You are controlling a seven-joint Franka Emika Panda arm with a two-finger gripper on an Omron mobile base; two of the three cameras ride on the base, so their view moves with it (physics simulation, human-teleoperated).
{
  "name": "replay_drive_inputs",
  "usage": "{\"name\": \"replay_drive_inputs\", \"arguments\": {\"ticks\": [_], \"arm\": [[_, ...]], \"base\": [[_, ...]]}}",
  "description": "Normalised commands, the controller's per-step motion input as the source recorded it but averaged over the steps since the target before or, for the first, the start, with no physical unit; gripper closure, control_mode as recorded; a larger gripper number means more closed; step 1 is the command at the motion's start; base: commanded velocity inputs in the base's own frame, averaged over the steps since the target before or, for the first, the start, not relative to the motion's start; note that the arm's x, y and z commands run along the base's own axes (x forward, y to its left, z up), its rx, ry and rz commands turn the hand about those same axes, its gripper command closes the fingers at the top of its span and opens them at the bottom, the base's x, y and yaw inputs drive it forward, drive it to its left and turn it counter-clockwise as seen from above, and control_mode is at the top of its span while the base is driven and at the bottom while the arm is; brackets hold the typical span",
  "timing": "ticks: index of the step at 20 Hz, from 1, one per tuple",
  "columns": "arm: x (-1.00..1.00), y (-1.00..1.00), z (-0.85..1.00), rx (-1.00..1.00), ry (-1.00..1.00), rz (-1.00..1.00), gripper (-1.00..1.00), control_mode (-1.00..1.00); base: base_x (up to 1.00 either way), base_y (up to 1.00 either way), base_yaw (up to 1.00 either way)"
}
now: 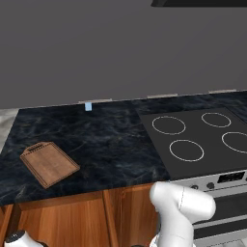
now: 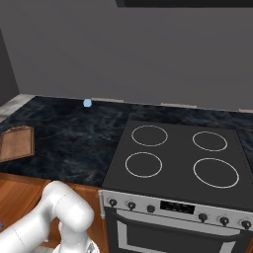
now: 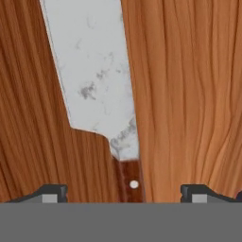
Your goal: Open the drawer on the left and place the cutting tools on the cutting board.
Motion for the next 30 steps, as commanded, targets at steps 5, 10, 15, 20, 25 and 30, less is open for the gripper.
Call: {"name": "replay_drive_inputs", "arguments": {"ticks": [5,10,15,20,25,30], "arm": [[0.00,0.00,-0.39,-0.02,0.00,0.00,-1.00,-1.00],[-0.05,0.02,-0.35,-0.02,0.00,0.00,1.00,-1.00],[-0.30,0.00,-0.24,-0.02,-0.03,0.00,1.00,-1.00],[-0.28,0.00,-0.03,0.00,-0.09,0.00,1.00,-1.00],[-0.08,-0.03,0.26,0.00,-0.11,-0.02,1.00,-1.00],[-0.01,-0.13,0.87,0.02,-0.09,-0.02,1.00,-1.00]], "base": [[0.00,0.00,0.00],[0.00,0.00,0.00],[0.00,0.00,0.00],[0.00,0.00,0.00],[0.00,0.00,0.00],[0.00,0.00,0.00]]}}
